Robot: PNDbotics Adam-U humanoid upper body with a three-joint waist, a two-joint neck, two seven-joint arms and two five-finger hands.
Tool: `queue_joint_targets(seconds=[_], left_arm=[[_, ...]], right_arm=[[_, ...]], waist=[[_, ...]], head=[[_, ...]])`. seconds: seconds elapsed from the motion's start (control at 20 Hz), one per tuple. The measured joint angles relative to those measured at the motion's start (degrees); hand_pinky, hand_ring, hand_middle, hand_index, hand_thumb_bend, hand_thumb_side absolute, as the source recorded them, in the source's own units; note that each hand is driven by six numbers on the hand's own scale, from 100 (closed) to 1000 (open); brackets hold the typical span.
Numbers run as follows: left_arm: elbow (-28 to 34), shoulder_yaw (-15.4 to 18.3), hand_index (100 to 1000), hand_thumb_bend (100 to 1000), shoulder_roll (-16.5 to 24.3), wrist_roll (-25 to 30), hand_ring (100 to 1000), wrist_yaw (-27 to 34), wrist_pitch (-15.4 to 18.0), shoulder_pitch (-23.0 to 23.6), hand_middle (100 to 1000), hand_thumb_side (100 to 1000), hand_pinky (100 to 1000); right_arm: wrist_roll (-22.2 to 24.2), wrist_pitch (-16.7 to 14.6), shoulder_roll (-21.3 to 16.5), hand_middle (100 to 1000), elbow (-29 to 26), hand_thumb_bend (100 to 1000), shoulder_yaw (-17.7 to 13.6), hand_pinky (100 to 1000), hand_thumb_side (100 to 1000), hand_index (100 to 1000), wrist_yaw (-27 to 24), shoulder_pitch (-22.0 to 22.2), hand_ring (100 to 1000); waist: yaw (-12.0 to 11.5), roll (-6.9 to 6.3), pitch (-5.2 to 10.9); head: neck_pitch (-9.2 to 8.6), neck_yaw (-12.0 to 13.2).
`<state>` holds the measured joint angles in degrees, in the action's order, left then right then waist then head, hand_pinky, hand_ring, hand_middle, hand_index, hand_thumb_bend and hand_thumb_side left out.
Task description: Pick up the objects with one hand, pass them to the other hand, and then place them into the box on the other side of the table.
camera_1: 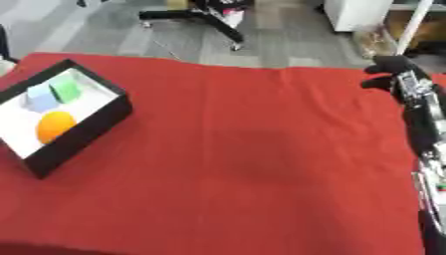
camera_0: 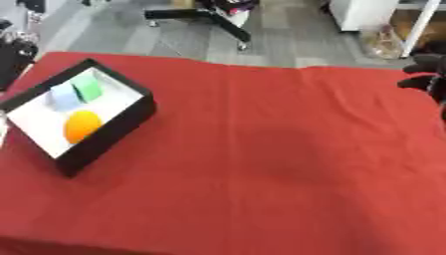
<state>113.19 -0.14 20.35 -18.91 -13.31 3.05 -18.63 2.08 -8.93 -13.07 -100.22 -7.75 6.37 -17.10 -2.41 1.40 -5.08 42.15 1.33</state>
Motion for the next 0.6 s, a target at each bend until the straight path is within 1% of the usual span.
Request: queue_joint_targets(seconds=[0.1,0.15,0.2,0.3,0.4,0.6], left_arm=[[0.18,-2.46,850,387,-4.4,0.04,650,3.28,3.09,1.01,672,940,783],[0.19,-3.65,848,377,-6.36,0.13,642,4.39,3.77,1.47,665,974,779],[0.2,-4.78,847,374,-8.1,0.18,638,5.31,3.98,1.96,663,988,778],[0.2,-6.83,846,360,-10.62,0.41,628,6.6,3.48,3.05,658,1000,775],[0.2,-8.83,848,363,-12.15,1.08,625,7.19,2.12,4.22,656,1000,775],[0.21,-10.93,852,370,-12.81,2.6,618,7.75,-0.49,5.73,650,1000,774]], right_arm=[[-1.29,-1.19,1.56,672,-1.23,100,-1.09,803,963,794,1.71,1.67,646],[-1.95,-1.75,2.24,665,-1.81,100,-1.47,799,952,789,2.54,2.5,639],[-2.63,-2.24,2.85,660,-2.41,100,-1.78,797,949,785,3.3,3.33,634],[-3.83,-3.04,3.88,650,-3.43,100,-2.15,792,945,778,4.38,4.77,624],[-4.95,-3.56,4.66,645,-4.12,100,-2.39,790,943,775,4.75,6.34,620],[-5.9,-4.23,5.86,647,-4.32,100,-2.42,789,950,781,4.78,8.57,620]], waist=[[0.29,0.57,0.01],[0.35,0.76,0.01],[0.42,0.87,-0.01],[0.62,0.89,-0.11],[0.81,0.88,-0.26],[1.32,0.91,-0.96]], head=[[0.9,-1.36],[1.17,-1.96],[1.38,-2.48],[1.62,-3.33],[1.63,-4.24],[1.64,-5.47]])
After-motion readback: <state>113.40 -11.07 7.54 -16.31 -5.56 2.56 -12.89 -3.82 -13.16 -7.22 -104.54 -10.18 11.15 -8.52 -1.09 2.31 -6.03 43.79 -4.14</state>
